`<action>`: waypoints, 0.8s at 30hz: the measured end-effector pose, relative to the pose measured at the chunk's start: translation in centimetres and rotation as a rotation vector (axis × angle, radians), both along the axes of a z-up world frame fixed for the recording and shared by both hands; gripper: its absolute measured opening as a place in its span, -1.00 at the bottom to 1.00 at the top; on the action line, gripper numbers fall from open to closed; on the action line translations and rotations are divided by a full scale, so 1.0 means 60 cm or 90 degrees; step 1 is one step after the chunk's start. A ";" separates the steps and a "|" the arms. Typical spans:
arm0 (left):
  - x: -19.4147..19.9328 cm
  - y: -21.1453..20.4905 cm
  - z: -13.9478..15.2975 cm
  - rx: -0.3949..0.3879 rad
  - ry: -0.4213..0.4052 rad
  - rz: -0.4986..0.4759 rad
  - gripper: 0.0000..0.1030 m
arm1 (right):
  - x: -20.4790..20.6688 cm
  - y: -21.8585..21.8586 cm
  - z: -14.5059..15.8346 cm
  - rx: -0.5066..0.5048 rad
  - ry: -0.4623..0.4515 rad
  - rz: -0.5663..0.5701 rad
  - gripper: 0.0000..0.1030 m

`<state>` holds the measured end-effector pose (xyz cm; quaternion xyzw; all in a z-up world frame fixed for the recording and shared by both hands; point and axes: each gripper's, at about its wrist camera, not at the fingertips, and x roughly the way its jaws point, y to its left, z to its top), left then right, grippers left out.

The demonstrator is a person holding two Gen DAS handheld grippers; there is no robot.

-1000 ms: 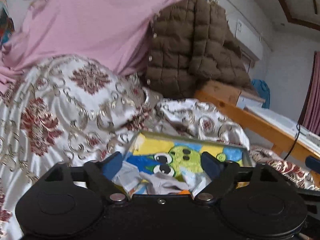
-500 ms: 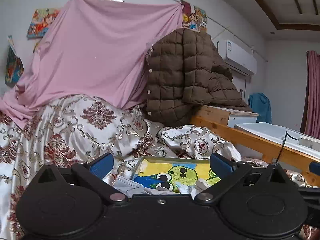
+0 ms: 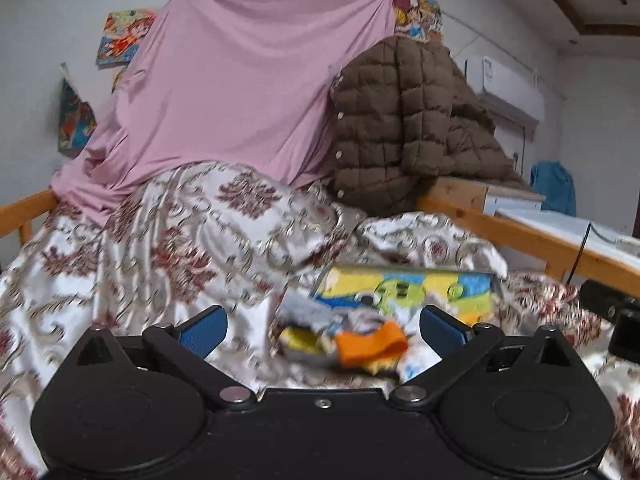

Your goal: Organize soft objects

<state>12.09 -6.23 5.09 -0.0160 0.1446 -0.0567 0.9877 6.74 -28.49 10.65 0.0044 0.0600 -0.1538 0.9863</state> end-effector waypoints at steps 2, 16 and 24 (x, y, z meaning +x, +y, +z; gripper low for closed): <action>-0.019 0.009 -0.007 0.001 0.008 0.010 0.98 | -0.018 0.004 -0.003 -0.002 0.002 0.003 0.99; -0.116 0.051 -0.055 0.013 0.087 0.078 0.98 | -0.121 0.046 -0.041 -0.002 0.063 0.038 0.99; -0.141 0.049 -0.078 0.040 0.119 0.088 0.98 | -0.147 0.060 -0.048 0.019 0.096 0.049 0.99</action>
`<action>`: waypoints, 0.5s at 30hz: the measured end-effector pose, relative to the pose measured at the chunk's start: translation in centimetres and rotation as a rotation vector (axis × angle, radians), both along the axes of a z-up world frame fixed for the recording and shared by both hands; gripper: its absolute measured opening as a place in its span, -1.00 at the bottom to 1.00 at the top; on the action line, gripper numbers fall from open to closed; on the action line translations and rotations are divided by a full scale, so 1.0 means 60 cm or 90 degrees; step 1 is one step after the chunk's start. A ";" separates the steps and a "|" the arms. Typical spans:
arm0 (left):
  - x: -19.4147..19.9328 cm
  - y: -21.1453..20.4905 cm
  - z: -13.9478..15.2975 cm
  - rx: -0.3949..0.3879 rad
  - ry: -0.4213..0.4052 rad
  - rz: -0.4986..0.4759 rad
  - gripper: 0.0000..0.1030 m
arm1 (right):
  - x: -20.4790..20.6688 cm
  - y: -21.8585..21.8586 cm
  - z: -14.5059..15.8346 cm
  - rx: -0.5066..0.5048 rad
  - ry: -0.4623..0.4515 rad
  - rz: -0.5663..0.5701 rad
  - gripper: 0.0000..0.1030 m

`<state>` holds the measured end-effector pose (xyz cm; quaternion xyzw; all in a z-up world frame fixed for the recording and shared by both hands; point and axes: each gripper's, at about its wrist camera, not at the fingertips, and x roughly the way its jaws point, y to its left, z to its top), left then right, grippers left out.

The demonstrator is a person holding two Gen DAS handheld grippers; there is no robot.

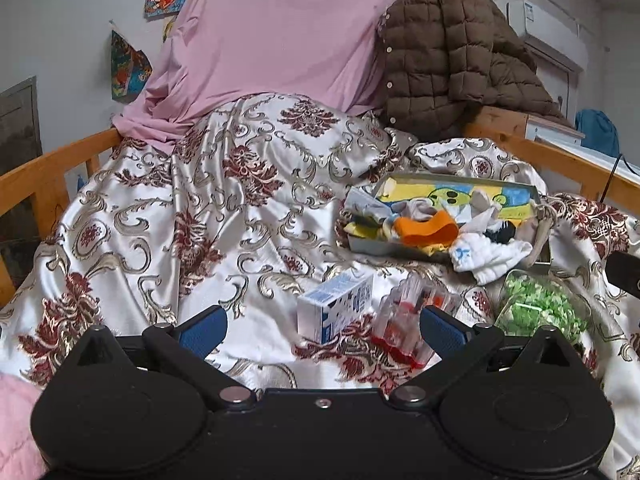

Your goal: Organize soft objects

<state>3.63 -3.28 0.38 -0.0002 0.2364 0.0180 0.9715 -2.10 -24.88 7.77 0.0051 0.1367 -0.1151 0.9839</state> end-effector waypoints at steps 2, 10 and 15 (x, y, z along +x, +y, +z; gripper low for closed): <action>-0.004 0.002 -0.003 0.003 0.003 0.002 0.98 | -0.005 -0.002 -0.005 0.019 0.010 0.003 0.99; -0.003 0.003 -0.013 0.014 0.029 0.011 0.98 | -0.006 -0.001 -0.022 0.023 0.053 -0.004 0.99; 0.002 0.002 -0.020 0.023 0.042 0.015 0.98 | 0.016 0.006 -0.037 0.015 0.103 0.004 0.99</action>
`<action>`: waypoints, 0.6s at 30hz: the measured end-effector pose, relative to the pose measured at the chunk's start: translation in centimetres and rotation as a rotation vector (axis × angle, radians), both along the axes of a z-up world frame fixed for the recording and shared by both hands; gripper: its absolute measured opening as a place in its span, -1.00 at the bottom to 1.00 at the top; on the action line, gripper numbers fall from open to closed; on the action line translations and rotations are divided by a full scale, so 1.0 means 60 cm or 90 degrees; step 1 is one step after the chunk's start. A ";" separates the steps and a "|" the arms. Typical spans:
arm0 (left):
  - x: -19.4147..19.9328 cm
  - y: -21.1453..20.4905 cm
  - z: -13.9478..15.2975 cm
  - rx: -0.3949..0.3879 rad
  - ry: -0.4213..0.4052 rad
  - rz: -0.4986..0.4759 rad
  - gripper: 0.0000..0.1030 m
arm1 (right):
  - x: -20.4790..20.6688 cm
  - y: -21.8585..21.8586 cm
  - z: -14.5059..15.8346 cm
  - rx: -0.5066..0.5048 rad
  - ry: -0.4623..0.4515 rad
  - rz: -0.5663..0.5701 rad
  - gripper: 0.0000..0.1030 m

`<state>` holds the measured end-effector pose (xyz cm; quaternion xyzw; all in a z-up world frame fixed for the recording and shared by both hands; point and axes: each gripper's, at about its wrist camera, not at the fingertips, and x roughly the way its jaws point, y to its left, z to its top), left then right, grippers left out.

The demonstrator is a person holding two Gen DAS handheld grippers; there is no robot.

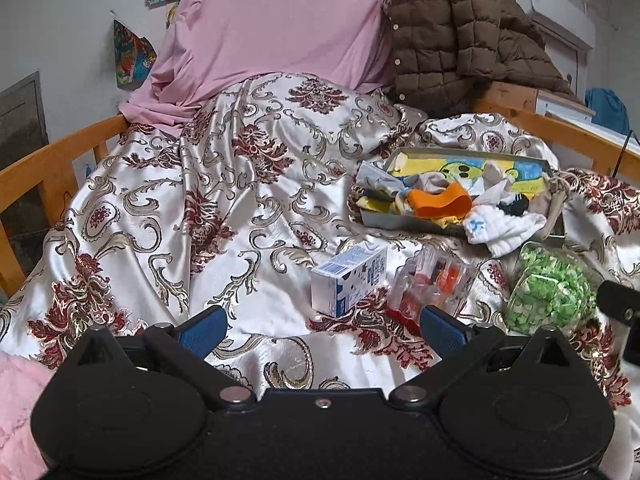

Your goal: Organize soft objects

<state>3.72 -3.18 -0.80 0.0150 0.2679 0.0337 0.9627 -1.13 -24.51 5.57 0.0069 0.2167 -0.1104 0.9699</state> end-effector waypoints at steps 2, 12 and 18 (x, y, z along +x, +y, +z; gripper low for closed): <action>0.001 0.000 -0.002 0.004 0.004 0.001 0.98 | 0.006 0.004 -0.003 -0.006 0.010 0.003 0.99; 0.005 -0.004 -0.007 0.015 0.010 -0.002 0.98 | 0.037 0.010 -0.015 -0.017 0.042 0.004 0.99; 0.005 -0.006 -0.009 0.017 0.012 -0.002 0.98 | 0.047 0.015 -0.023 -0.031 0.055 0.010 0.99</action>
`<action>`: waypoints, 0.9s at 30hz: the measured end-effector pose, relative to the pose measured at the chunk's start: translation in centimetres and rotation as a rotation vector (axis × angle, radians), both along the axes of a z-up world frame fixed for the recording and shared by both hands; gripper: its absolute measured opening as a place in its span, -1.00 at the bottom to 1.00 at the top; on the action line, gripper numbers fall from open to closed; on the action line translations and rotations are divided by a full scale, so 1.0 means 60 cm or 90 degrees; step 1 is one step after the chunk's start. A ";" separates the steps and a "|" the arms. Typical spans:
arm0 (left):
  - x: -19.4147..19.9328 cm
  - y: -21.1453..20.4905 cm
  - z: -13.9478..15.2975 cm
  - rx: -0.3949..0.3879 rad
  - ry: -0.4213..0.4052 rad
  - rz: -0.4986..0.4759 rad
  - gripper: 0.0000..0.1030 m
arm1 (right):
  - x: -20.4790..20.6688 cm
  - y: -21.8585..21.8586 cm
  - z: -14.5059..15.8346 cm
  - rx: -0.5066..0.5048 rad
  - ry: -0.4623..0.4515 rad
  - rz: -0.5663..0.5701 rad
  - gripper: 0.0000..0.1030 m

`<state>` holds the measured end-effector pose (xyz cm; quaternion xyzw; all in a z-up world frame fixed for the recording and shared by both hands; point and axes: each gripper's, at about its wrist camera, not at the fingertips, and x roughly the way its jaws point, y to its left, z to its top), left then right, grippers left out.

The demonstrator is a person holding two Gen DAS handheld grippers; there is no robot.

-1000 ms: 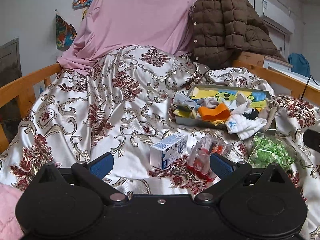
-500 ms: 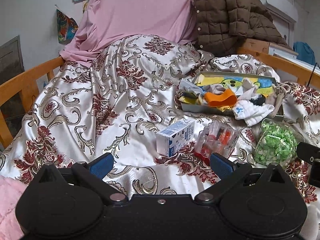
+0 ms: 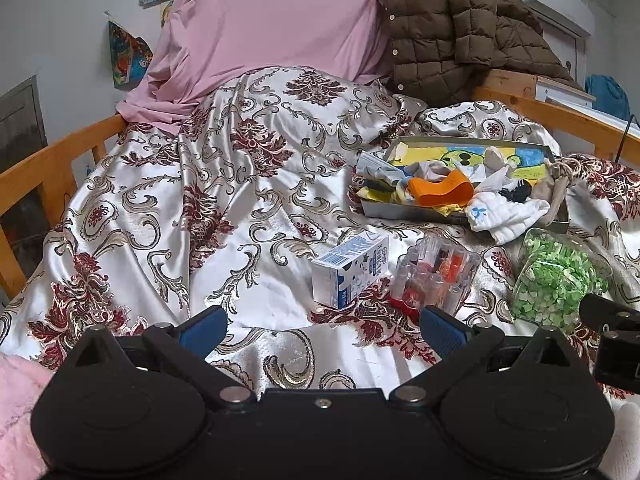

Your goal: Organize soft objects

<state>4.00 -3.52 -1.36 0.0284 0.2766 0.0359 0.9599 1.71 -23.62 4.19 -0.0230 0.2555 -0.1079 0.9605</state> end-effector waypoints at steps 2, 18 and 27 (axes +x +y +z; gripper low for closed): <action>0.000 0.000 0.000 0.000 0.001 0.001 0.98 | 0.003 0.000 -0.002 0.000 0.001 0.001 0.99; 0.001 0.001 -0.002 -0.001 0.003 0.002 0.98 | 0.006 -0.005 -0.009 0.005 0.004 -0.003 0.99; 0.001 0.003 -0.006 -0.004 0.008 0.001 0.98 | 0.004 -0.009 -0.013 0.004 0.006 -0.004 0.99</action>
